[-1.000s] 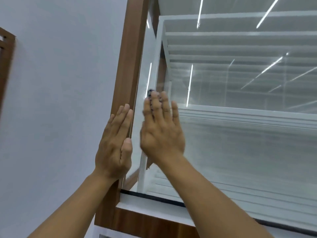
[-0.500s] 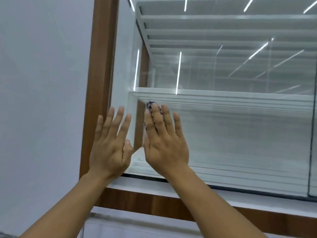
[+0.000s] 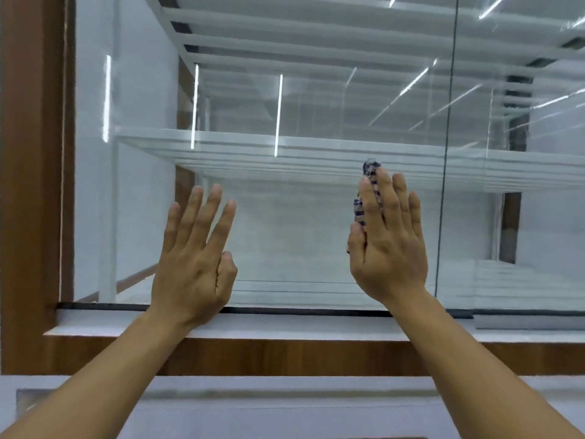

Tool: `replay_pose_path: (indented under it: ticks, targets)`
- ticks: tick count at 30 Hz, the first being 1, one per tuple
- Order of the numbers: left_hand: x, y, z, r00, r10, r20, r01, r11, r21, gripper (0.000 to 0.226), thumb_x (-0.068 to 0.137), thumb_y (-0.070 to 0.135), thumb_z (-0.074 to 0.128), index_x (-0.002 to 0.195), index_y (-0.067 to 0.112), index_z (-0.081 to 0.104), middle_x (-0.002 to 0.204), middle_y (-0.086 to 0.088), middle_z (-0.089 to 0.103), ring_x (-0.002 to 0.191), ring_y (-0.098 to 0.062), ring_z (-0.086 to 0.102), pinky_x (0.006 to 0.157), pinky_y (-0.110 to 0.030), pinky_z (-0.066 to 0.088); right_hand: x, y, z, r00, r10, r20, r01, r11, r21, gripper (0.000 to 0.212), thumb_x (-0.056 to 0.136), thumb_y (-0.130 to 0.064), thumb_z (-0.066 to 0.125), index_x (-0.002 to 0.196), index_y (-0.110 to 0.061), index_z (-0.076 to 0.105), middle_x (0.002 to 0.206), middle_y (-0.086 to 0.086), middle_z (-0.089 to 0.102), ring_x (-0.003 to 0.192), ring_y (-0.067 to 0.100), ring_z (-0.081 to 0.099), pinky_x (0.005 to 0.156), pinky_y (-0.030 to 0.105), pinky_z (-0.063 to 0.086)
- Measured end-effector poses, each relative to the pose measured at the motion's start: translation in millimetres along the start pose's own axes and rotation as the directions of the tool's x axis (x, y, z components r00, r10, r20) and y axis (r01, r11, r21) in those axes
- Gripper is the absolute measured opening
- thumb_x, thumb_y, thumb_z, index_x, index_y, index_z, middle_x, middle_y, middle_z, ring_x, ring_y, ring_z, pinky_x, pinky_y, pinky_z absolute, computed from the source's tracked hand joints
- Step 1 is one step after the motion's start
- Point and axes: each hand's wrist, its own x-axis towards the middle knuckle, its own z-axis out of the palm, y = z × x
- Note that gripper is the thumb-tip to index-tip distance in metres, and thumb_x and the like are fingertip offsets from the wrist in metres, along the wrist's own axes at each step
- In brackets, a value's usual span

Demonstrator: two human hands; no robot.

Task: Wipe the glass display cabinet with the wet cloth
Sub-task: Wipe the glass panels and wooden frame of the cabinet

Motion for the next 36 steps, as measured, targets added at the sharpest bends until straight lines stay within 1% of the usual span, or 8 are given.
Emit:
replay_pose_path:
  ticks: [6, 11, 15, 23, 26, 29, 32, 36]
  targets:
    - [-11, -16, -7, 0.999, 0.038, 0.024, -0.038, 0.999, -0.012, 0.069, 0.092, 0.023, 0.032, 0.158, 0.004, 0.026, 0.170, -0.016, 0.015, 0.158, -0.035, 0.011, 0.129, -0.053, 0.007, -34, 75, -24, 0.995, 0.092, -0.025, -0.092, 0.996, 0.000, 0.064, 0.100, -0.028, 0.037, 0.159, -0.004, 0.027, 0.169, 0.018, 0.021, 0.158, 0.039, 0.013, 0.127, 0.061, 0.014]
    - [-40, -61, -35, 0.999, -0.018, 0.034, 0.016, 0.999, 0.050, 0.069, 0.092, 0.025, 0.031, 0.159, 0.006, 0.026, 0.170, -0.014, 0.015, 0.158, -0.035, 0.010, 0.128, -0.058, 0.006, -44, 61, -23, 0.989, -0.138, 0.059, 0.142, 0.987, -0.068, 0.070, 0.098, -0.030, 0.037, 0.160, -0.002, 0.018, 0.169, 0.018, 0.016, 0.157, 0.040, 0.009, 0.130, 0.054, 0.007]
    - [-59, -101, -58, 0.990, -0.137, 0.028, 0.130, 0.976, 0.173, 0.070, 0.092, 0.028, 0.030, 0.159, 0.009, 0.026, 0.171, -0.011, 0.013, 0.159, -0.032, 0.007, 0.127, -0.058, -0.003, -35, -2, -3, 0.925, -0.355, 0.134, 0.365, 0.929, -0.059, 0.070, 0.103, -0.034, 0.034, 0.163, -0.006, 0.011, 0.172, 0.010, 0.005, 0.159, 0.033, 0.003, 0.129, 0.053, 0.007]
    - [-86, -140, -67, 0.988, -0.153, -0.011, 0.153, 0.988, 0.030, 0.069, 0.092, 0.025, 0.029, 0.158, 0.004, 0.025, 0.169, -0.014, 0.019, 0.159, -0.028, 0.011, 0.128, -0.055, 0.011, 1, -175, 41, 0.681, -0.676, 0.282, 0.701, 0.713, 0.018, 0.063, 0.107, -0.033, 0.024, 0.164, -0.010, 0.010, 0.173, 0.010, 0.006, 0.160, 0.031, 0.005, 0.130, 0.053, 0.009]
    - [-88, -143, -68, 0.987, -0.147, -0.058, 0.144, 0.988, -0.056, 0.067, 0.092, 0.022, 0.028, 0.155, -0.002, 0.029, 0.167, -0.017, 0.024, 0.158, -0.029, 0.017, 0.128, -0.055, 0.016, 14, -230, 57, 0.501, -0.799, 0.333, 0.804, 0.572, 0.162, 0.062, 0.107, -0.034, 0.026, 0.164, -0.015, 0.011, 0.173, 0.007, 0.006, 0.160, 0.027, 0.000, 0.130, 0.050, -0.003]
    - [-87, -142, -69, 0.986, -0.148, -0.082, 0.140, 0.985, -0.103, 0.066, 0.093, 0.022, 0.027, 0.154, -0.005, 0.031, 0.165, -0.019, 0.026, 0.157, -0.030, 0.019, 0.128, -0.053, 0.017, 24, -267, 64, 0.310, -0.880, 0.359, 0.841, 0.430, 0.328, 0.056, 0.106, -0.034, 0.035, 0.160, -0.022, 0.027, 0.170, 0.003, 0.022, 0.160, 0.022, 0.009, 0.130, 0.048, -0.005]
    - [-88, -144, -68, 0.988, -0.129, -0.087, 0.120, 0.987, -0.103, 0.067, 0.093, 0.021, 0.027, 0.154, -0.006, 0.030, 0.166, -0.020, 0.025, 0.157, -0.031, 0.019, 0.128, -0.052, 0.016, 27, -277, 61, 0.267, -0.897, 0.352, 0.824, 0.402, 0.399, 0.048, 0.108, -0.034, 0.035, 0.155, -0.027, 0.041, 0.167, 0.000, 0.033, 0.159, 0.023, 0.015, 0.131, 0.050, 0.001]
    - [-89, -144, -68, 0.986, -0.139, -0.088, 0.132, 0.988, -0.083, 0.067, 0.093, 0.021, 0.027, 0.155, -0.003, 0.029, 0.166, -0.019, 0.024, 0.157, -0.031, 0.017, 0.127, -0.055, 0.016, 22, -255, 50, 0.255, -0.887, 0.385, 0.810, 0.413, 0.416, 0.050, 0.110, -0.042, 0.028, 0.155, -0.026, 0.042, 0.166, -0.002, 0.034, 0.160, 0.022, 0.013, 0.131, 0.050, 0.001]
